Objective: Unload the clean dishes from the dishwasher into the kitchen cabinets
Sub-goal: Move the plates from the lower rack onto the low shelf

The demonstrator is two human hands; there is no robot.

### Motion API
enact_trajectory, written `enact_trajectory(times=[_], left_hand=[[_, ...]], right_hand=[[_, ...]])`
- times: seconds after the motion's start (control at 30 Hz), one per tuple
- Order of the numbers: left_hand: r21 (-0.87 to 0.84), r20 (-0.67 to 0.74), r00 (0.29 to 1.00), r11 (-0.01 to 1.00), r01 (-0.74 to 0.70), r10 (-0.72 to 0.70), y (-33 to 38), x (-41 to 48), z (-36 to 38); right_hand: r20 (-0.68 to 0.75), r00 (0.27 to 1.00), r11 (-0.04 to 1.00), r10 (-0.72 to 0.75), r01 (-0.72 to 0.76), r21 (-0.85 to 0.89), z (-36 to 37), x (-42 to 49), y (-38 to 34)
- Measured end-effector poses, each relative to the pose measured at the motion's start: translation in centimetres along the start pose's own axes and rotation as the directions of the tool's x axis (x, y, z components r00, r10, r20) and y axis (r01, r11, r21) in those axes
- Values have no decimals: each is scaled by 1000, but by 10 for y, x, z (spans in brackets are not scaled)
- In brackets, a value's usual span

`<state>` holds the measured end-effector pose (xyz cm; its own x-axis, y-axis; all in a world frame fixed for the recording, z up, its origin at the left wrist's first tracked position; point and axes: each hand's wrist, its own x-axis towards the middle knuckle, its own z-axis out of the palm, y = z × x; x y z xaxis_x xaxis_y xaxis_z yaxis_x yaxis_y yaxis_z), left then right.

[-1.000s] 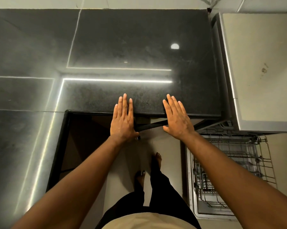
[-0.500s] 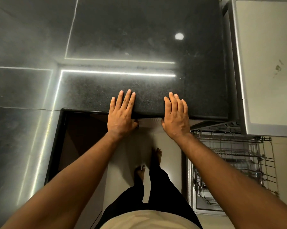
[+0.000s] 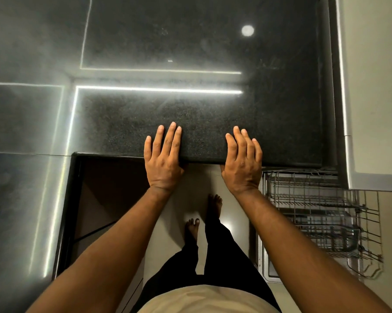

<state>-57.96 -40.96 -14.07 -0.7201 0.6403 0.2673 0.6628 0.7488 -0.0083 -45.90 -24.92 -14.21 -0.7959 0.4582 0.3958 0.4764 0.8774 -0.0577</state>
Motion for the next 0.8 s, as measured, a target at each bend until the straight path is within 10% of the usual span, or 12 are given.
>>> enact_trajectory(times=[0.4, 0.8], left_hand=[[-22, -73, 995, 998, 61, -63, 8, 1, 1], [2, 417, 909, 1000, 16, -15, 4, 4, -34]], right_hand=[[-59, 996, 998, 65, -64, 27, 2, 0, -6], [361, 932, 998, 29, -50, 48, -27, 0, -3]])
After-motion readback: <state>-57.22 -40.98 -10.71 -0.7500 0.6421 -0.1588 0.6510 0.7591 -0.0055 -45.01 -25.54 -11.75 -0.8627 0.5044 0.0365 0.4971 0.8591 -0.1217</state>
